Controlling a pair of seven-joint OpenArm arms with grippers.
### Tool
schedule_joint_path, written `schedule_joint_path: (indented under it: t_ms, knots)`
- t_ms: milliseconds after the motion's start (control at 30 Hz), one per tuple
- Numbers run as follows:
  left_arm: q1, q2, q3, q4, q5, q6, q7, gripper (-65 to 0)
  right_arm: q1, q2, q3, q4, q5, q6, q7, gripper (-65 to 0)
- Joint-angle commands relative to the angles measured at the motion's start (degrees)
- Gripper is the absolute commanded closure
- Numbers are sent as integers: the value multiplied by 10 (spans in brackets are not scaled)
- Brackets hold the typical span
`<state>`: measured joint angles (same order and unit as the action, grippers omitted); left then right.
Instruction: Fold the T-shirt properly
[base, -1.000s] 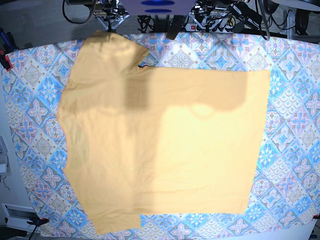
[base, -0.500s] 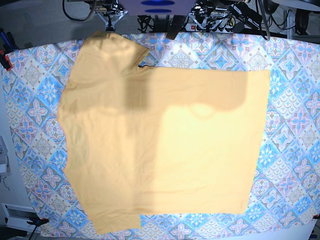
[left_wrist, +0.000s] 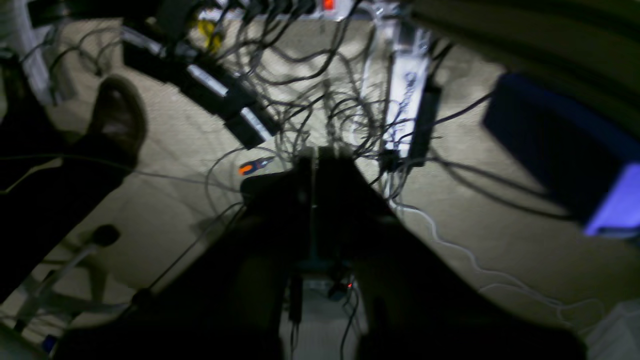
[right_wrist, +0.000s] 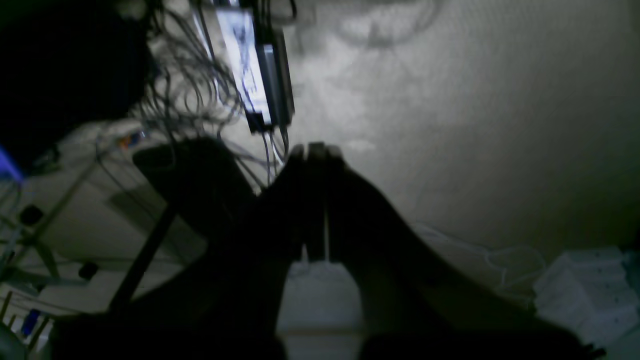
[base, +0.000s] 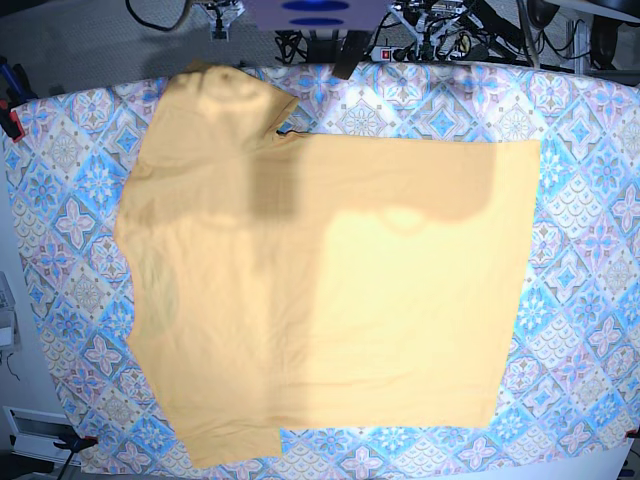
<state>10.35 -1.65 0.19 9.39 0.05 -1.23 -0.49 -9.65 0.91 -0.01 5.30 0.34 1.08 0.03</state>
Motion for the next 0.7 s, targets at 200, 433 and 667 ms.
schedule_joint_path:
  t_ms: [200,433,667]
  knots:
    - [32,-17,1,2,2,2,-2,0,-53,23,-23,65,1,-2,1,-3]
    - [91,-19,1,83,3,2,-2,0,-100,27,-73,122,1,-2,4,-3]
    - [115,-31,1,112,3,2,-1,0,-130,43,-73,164,1,-2,4,-2]
